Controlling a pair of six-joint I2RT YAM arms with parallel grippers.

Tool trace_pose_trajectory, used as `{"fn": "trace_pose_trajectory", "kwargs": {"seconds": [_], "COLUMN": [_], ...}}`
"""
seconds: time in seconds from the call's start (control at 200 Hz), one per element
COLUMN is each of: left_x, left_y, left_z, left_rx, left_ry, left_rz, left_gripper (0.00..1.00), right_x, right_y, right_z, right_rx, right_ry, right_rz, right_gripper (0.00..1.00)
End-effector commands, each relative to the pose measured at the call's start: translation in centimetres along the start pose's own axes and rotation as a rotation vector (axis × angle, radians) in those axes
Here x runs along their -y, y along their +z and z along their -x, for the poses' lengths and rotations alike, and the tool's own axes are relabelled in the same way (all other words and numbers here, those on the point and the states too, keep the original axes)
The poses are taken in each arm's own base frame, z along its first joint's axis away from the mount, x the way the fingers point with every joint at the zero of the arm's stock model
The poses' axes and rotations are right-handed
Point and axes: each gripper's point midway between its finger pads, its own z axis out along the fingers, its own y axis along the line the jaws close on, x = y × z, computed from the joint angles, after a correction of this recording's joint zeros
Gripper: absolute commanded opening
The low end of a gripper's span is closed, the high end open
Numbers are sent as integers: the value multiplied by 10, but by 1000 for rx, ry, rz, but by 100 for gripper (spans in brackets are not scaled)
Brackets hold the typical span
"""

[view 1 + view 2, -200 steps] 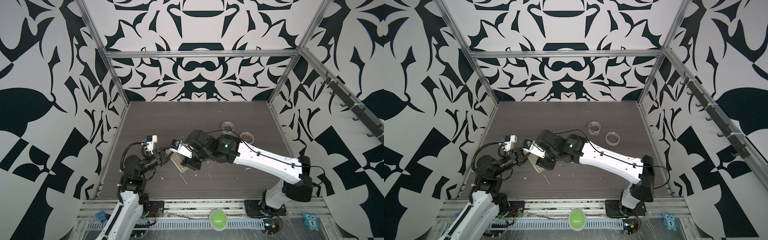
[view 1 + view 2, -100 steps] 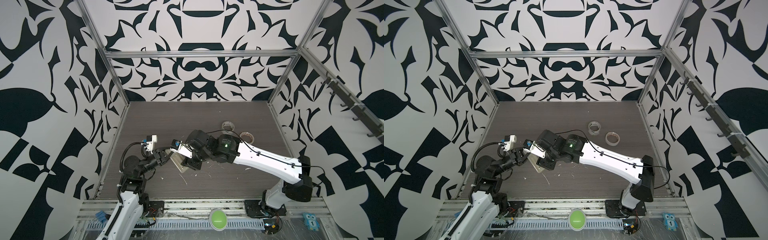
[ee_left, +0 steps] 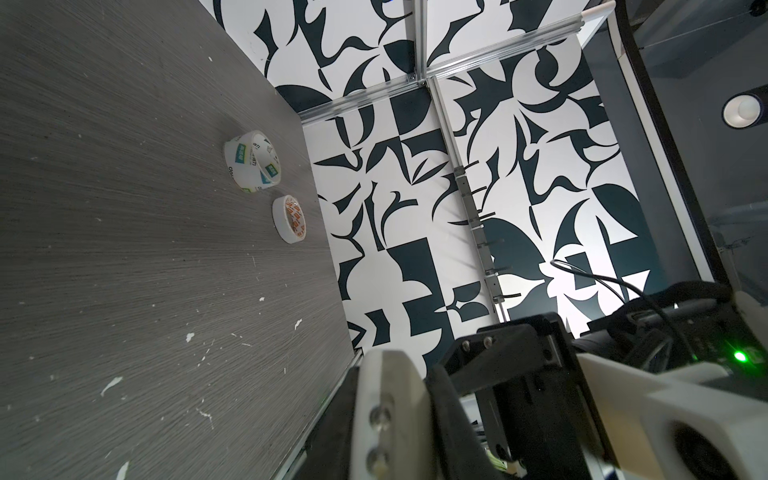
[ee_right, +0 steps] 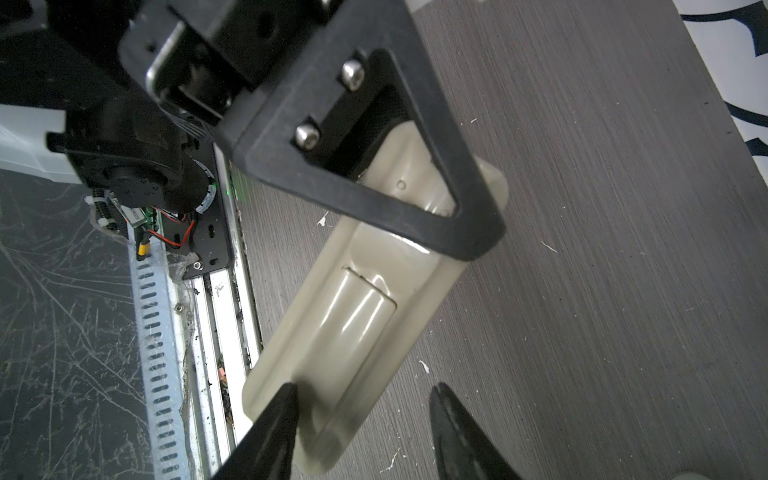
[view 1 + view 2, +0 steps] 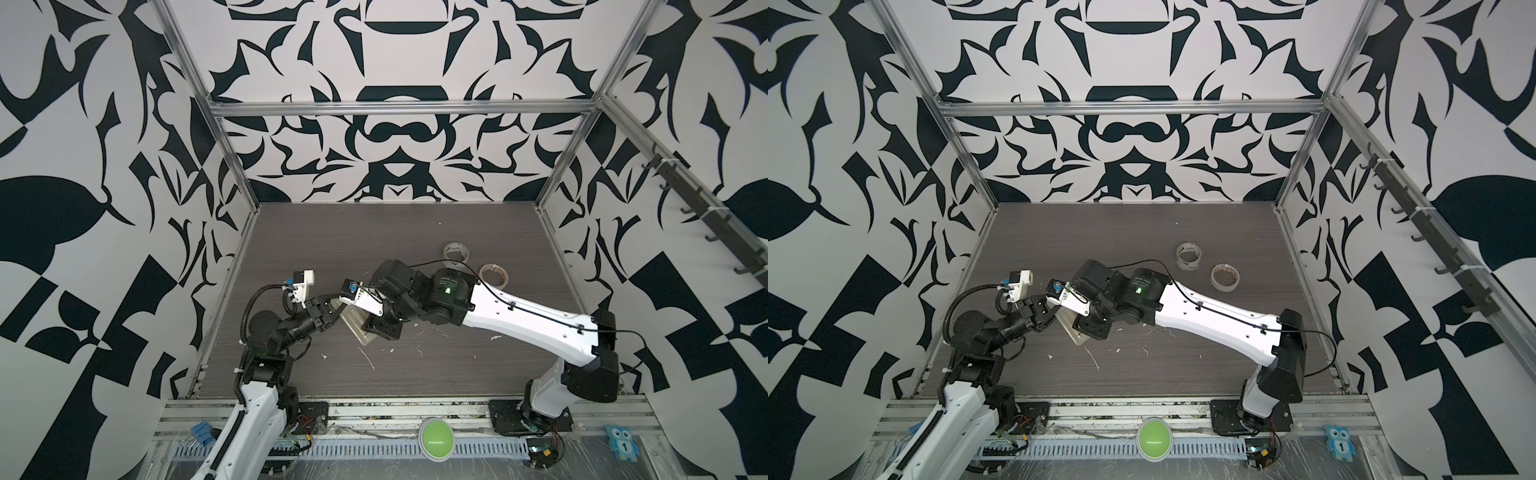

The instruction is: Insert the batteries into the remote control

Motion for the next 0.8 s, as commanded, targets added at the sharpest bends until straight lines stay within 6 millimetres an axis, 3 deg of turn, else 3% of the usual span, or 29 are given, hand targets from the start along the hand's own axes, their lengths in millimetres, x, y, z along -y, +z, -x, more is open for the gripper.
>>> {"fn": "trace_pose_trajectory", "kwargs": {"seconds": [0.0,0.305,0.795], "left_x": [21,22,22], "left_y": [-1,-1,-2], "left_z": [0,0,-2], "left_rx": [-5,-7,-8], "left_ry": [35,34,33], "left_rz": [-61,-64,-63], "left_gripper": [0,0,0], "right_x": [11,24,28], "right_y": [15,26,31], "right_z": [-20,-31,-29], "right_rx": [-91,-139,-153], "right_ry": [-8,1,-12], "right_rz": [-42,-90,-105], "right_gripper": [55,54,52]}}
